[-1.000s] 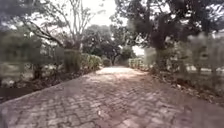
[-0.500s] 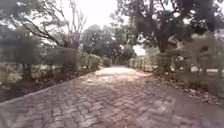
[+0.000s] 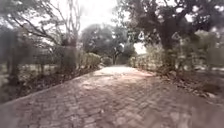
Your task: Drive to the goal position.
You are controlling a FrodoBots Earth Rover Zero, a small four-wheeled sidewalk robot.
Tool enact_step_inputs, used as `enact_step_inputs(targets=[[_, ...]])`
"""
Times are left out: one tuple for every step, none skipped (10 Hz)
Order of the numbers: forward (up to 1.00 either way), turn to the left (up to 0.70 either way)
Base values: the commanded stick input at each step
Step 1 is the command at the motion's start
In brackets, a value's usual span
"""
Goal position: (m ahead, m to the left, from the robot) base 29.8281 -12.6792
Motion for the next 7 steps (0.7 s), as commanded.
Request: enact_step_inputs(targets=[[0.85, 0.00], [0.85, 0.00], [0.85, 0.00], [0.85, 0.00], [0.85, 0.00], [0.85, 0.00], [0.85, 0.00]])
